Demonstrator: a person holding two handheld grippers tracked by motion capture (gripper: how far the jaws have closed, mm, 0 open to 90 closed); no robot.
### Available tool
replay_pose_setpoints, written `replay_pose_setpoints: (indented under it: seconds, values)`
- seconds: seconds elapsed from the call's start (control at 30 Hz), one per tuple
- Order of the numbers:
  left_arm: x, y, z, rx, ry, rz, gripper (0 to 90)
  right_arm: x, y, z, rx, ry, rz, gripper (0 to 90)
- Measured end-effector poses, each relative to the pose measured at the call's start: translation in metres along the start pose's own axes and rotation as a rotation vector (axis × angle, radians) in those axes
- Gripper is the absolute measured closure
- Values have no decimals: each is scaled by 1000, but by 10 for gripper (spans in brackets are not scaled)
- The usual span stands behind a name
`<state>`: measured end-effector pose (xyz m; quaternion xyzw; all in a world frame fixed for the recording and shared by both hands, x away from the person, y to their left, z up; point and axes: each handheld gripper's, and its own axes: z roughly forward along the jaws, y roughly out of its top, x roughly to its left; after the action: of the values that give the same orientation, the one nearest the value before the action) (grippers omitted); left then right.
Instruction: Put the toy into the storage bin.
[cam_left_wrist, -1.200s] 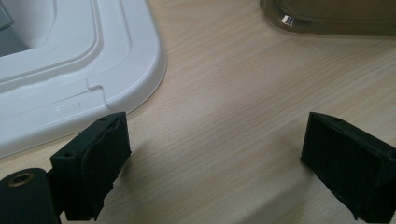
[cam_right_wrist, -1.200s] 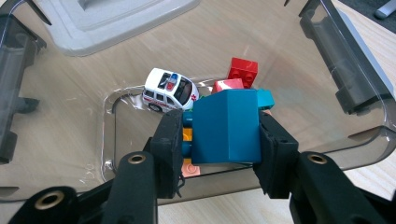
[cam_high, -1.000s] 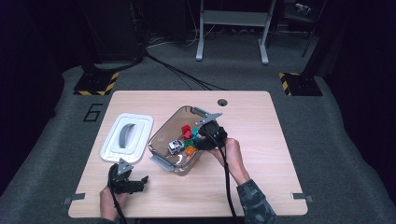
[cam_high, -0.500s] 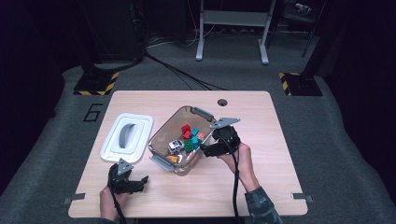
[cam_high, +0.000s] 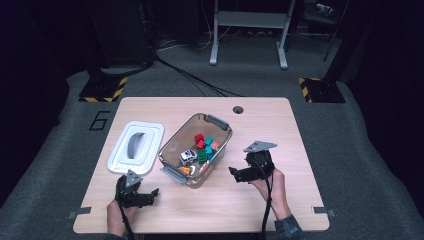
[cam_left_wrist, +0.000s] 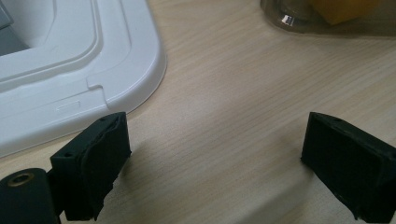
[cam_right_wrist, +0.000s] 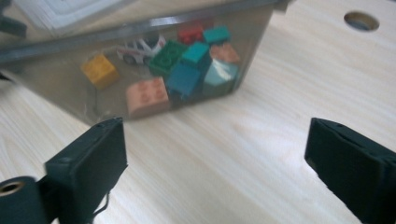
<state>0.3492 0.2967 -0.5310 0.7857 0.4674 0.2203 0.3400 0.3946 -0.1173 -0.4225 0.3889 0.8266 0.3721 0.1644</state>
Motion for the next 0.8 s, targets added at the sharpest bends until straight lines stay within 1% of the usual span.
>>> replay_pose_setpoints:
  seconds: [0.17, 0.2, 0.23, 0.33, 0.37, 0.4, 0.43, 0.47, 0.5, 0.53, 0.57, 0.6, 0.63, 0.7, 0.73, 0.77, 0.8]
  values:
    - [0, 0, 0, 2, 0, 1, 77, -8, -21, 5, 35, -8, 44, 7]
    - [1, 0, 0, 6, -11, -3, 77, -10, -26, 7, 47, -9, 46, 5]
    - [1, 0, 0, 7, -13, -3, 77, -12, -30, 8, 53, -20, 52, 3]
    - [1, 1, 0, 8, -13, -4, 76, -16, -43, 13, 72, -47, 90, 0]
    - [1, 1, -1, 12, -14, -2, 77, -17, -47, 14, 80, -62, 95, 0]
    - [0, 0, 0, 5, -4, 0, 77, -20, -52, 15, 86, -70, 88, 0]
    - [0, 0, 0, 5, -4, 2, 77, -21, -56, 16, 88, -78, 98, 0]
    - [1, 1, -1, 13, -15, -2, 77, -23, -60, 15, 96, -77, 102, 0]
    - [1, 1, -1, 12, -16, -4, 77, -24, -63, 16, 100, -83, 116, 0]
    - [1, 1, -1, 13, -15, -2, 77, -27, -68, 16, 105, -100, 114, 0]
    - [1, 1, -1, 13, -14, -1, 77, -27, -70, 17, 102, -109, 127, 0]
    - [1, 1, -1, 11, -9, 3, 77, -30, -74, 17, 111, -117, 129, 0]
    - [0, 1, -1, 11, -7, 2, 77, -30, -77, 18, 112, -119, 141, 0]
    - [0, 0, -1, 9, -8, 3, 77, -33, -83, 21, 123, -145, 145, 0]
    - [0, 0, -1, 11, -7, 3, 77, -34, -85, 22, 132, -146, 158, 0]
    - [0, 0, -1, 11, -8, 0, 78, -36, -88, 23, 131, -145, 150, 0]
    - [1, 1, -1, 13, -12, 0, 78, -37, -90, 25, 129, -152, 163, 0]
